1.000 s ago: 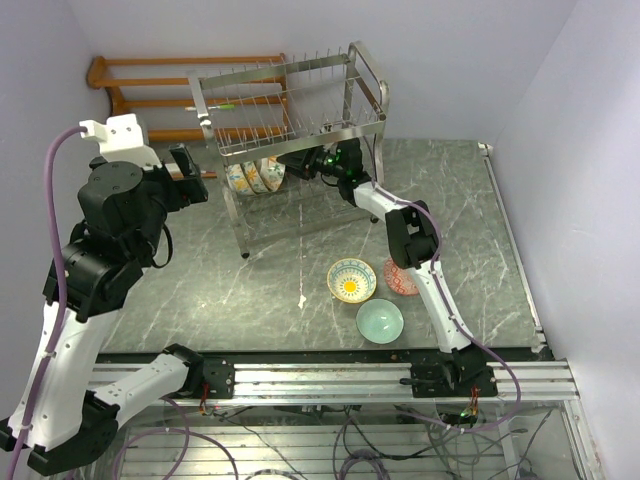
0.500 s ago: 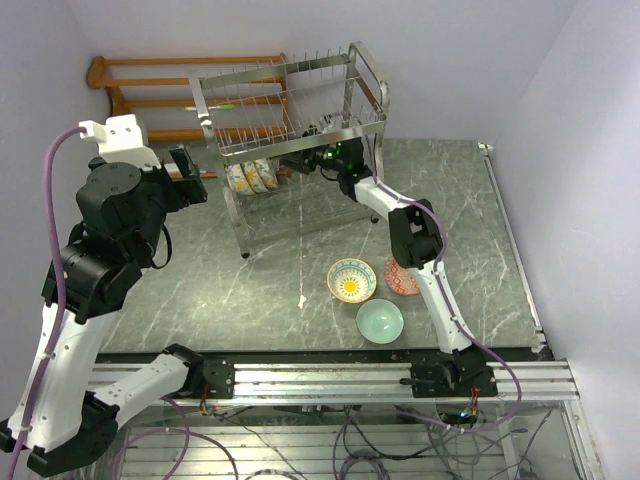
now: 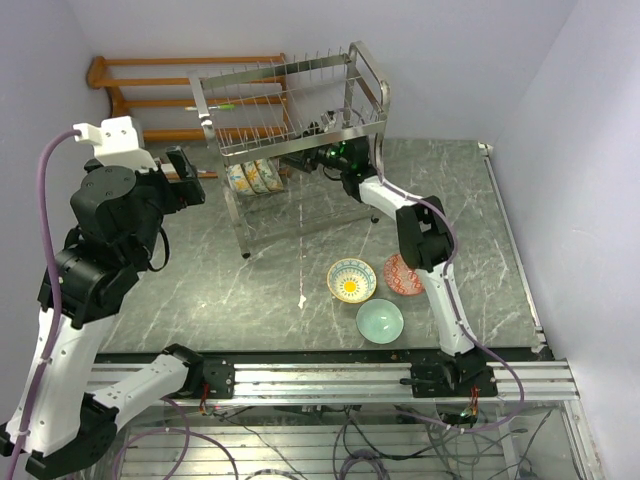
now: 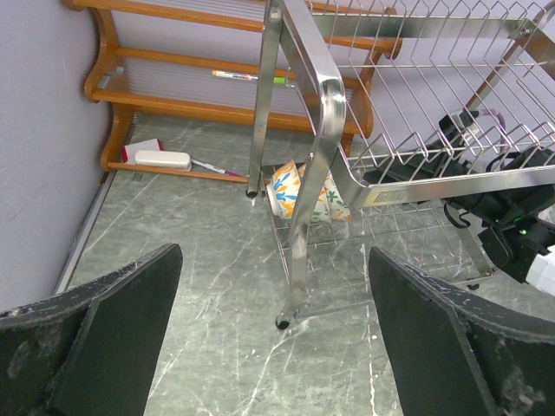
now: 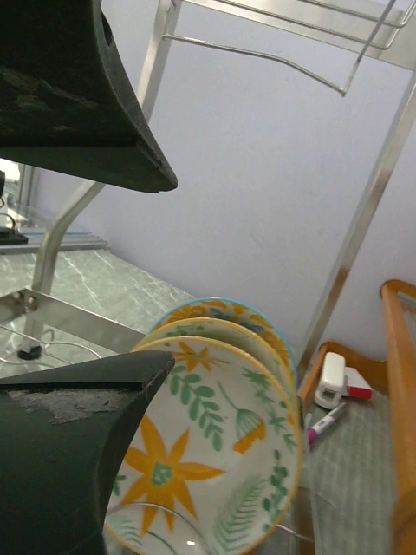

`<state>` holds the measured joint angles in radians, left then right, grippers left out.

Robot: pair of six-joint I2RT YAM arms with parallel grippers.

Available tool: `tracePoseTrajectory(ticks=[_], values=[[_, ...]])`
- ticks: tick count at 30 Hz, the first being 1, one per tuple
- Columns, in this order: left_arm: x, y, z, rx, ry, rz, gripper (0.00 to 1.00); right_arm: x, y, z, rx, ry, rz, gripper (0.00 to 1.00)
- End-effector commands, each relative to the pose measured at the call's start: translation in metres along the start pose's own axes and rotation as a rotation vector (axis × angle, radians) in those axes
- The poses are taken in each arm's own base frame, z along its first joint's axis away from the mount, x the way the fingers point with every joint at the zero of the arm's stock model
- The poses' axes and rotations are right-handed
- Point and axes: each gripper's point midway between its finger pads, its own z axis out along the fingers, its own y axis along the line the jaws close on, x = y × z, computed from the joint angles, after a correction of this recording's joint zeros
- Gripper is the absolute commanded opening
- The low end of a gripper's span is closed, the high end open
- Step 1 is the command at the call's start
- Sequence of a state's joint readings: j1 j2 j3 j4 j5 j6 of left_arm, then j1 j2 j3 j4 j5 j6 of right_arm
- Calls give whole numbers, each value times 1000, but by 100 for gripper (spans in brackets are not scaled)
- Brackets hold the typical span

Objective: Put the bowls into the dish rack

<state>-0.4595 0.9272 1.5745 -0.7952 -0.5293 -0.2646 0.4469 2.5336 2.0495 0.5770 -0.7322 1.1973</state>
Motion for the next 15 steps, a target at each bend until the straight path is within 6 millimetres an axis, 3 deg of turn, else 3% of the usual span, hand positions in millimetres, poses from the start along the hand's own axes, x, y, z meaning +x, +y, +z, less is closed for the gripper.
tracePoseTrajectory(ticks=[1,7,15], values=[[-18,0,-6,19,-56,-19,100,-6,45,-13,-46,-36,-46,73],[-18,-2,-10,41,-54,-17,100,26,61,-27,-32,-37,-18,72],[-13,-5,-17,75,-29,-23,99,110,89,-27,-64,78,39,69]])
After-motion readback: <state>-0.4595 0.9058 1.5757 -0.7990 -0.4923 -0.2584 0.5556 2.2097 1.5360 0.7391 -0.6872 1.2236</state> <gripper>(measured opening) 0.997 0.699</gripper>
